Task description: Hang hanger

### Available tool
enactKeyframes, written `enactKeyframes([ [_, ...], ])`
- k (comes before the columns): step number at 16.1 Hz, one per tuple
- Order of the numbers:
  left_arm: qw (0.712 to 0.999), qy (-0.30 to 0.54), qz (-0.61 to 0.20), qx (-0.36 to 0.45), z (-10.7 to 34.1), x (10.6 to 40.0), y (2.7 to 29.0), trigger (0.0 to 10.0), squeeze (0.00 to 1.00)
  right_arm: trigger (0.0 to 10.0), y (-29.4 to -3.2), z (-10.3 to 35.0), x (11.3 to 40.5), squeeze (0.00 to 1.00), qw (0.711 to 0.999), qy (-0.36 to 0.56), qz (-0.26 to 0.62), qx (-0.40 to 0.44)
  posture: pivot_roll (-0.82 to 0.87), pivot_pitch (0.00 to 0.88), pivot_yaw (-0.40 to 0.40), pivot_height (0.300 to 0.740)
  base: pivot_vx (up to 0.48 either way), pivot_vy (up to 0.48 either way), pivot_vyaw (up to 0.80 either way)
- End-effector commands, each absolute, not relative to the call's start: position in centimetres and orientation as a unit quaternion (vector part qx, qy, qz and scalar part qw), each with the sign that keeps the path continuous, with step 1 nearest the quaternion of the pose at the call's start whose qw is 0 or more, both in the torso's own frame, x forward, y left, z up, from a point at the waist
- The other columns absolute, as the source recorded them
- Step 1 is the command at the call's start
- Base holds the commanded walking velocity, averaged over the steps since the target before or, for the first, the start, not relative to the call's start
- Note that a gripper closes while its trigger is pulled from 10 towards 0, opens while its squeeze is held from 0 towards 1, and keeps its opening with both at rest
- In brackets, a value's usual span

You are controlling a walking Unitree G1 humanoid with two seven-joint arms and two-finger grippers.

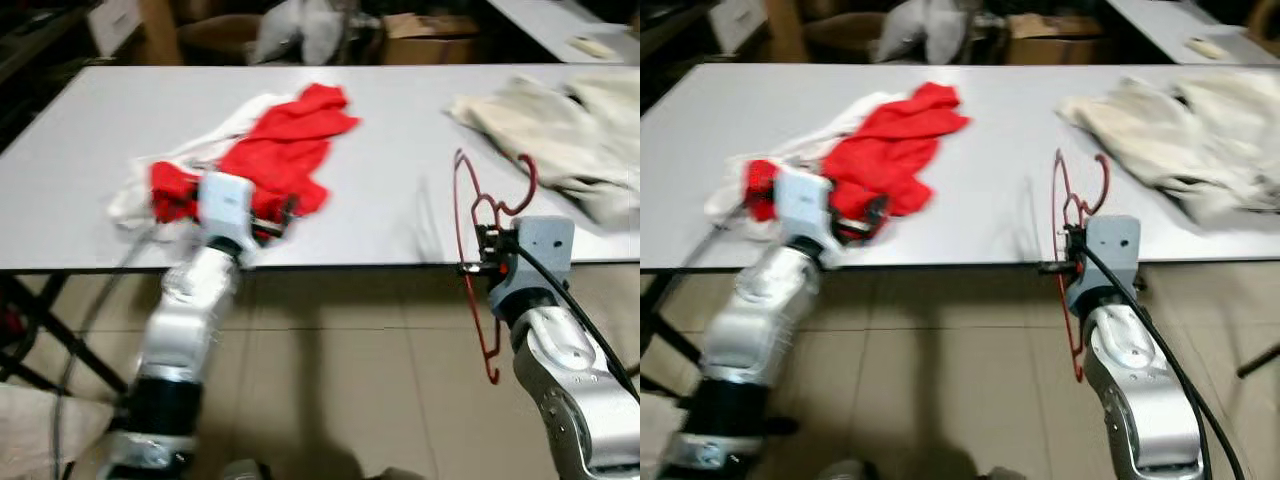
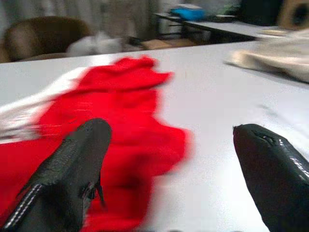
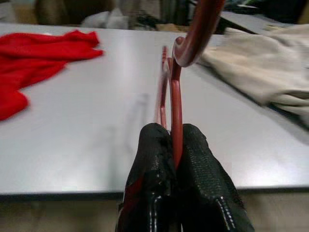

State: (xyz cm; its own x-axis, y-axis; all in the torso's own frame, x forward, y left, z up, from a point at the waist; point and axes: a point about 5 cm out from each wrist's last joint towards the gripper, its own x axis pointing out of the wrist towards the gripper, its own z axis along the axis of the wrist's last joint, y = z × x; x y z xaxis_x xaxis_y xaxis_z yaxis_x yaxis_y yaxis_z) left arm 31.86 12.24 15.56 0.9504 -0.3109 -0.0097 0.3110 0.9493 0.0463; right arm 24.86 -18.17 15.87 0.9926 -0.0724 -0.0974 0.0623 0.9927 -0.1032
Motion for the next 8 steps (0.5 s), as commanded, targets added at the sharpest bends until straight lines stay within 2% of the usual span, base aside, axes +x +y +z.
enactKeyframes([
  [1, 0.989, -0.005, -0.140, 0.038, 16.0, 31.7, 13.0, 10.0, 0.70, 10.0, -17.9, 16.0, 25.0, 0.00, 0.996, 0.030, -0.047, -0.065, -0.05, 0.047, 0.034, 0.740, 0.000, -0.360, 0.00],
  [3, 0.990, 0.002, -0.133, 0.038, 15.8, 31.5, 12.7, 10.0, 0.70, 10.0, -16.9, 15.4, 24.7, 0.00, 0.997, 0.040, -0.011, -0.060, -0.05, 0.046, 0.033, 0.740, 0.000, -0.354, 0.00],
  [8, 0.990, 0.006, -0.132, 0.041, 15.6, 31.4, 12.6, 10.0, 0.69, 10.0, -16.8, 15.1, 24.3, 0.00, 0.999, 0.039, -0.007, -0.034, -0.06, 0.043, 0.045, 0.740, 0.000, -0.355, 0.00],
])
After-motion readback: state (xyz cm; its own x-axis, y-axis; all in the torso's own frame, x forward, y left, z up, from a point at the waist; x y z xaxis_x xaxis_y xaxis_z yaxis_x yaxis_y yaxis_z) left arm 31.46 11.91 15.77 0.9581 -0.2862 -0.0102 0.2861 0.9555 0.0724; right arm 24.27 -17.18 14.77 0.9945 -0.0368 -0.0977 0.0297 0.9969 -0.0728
